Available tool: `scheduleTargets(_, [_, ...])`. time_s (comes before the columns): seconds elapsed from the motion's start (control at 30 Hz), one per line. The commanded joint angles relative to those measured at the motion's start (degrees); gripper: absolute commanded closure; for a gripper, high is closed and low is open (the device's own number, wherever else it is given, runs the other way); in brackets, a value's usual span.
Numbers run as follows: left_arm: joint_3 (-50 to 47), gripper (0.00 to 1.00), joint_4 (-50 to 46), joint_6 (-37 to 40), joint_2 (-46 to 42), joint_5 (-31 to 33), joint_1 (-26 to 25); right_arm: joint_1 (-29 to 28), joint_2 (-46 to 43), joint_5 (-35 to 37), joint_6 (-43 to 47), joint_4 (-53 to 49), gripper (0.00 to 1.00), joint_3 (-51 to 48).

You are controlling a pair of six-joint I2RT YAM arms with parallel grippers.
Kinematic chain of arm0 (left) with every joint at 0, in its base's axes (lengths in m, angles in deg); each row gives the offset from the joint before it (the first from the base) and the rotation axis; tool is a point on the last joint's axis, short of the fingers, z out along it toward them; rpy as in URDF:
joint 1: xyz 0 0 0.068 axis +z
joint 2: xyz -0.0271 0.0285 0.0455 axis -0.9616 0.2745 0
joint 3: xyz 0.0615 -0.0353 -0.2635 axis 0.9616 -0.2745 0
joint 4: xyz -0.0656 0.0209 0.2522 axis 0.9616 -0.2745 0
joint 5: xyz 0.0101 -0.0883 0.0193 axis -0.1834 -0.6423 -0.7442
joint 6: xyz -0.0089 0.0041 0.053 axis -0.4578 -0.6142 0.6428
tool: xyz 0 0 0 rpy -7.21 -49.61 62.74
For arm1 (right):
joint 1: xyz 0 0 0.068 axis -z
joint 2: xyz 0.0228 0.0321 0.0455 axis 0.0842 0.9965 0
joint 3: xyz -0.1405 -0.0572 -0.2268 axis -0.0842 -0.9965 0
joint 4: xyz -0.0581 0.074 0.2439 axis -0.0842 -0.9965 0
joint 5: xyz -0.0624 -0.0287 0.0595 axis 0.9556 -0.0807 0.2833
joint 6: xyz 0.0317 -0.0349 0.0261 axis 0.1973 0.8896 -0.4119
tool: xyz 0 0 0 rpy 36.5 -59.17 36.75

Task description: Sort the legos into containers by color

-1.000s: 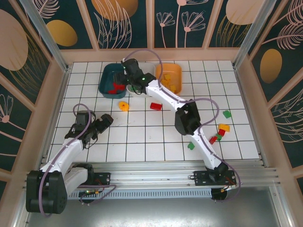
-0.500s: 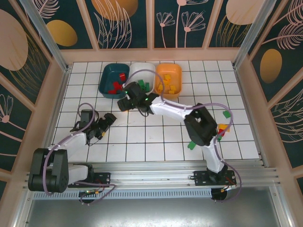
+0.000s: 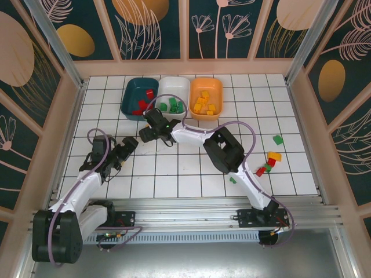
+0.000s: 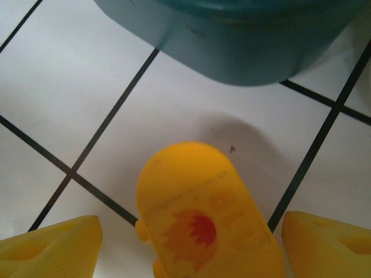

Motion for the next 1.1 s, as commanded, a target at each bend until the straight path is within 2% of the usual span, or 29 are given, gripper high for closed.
scheduleTargets(0.0, [0.7,0.02,-2.5,0.9,0.5,0.4,0.1,0.5,3.0,1.5,0.6,1.4,0.22,3.2])
scheduleTargets(0.1, [1.4,0.02,-1.8,0.5,1.9,-0.4,0.2,0.4,4.3,1.1,1.0,0.0,0.35,5.1])
scheduleTargets(0.2, [2.8,0.04,-2.5,1.4,2.5,0.7,0.1,-0.2,1.6,1.1,1.4,1.3,0.51,2.6])
scheduleTargets(0.27, [4.0,0.04,-3.7,2.8,2.2,3.2,0.1,-0.7,-2.8,1.3,0.9,3.7,0.63,-1.4])
scheduleTargets(0.37, [5.9,0.04,-5.9,4.6,1.5,6.5,0.1,-1.1,-10.8,2.0,-1.0,9.8,0.69,-9.6])
scheduleTargets(0.57, [7.4,0.12,-3.8,5.7,-1.7,4.9,0.1,0.6,-22.2,5.8,-2.4,14.0,0.73,-19.0])
scheduleTargets(0.77, [5.5,0.08,0.4,4.1,-1.7,-0.2,-0.2,10.3,-27.4,9.2,-2.7,12.1,0.73,-25.1])
scheduleTargets(0.93, [3.6,0.06,5.3,2.8,0.6,-2.7,-4.2,20.7,-26.6,6.3,-5.9,8.3,0.73,-25.3])
scheduleTargets(1.07, [5.5,0.06,7.1,2.4,3.9,-2.3,-9.3,24.7,-23.7,4.3,-4.9,5.4,0.7,-22.0])
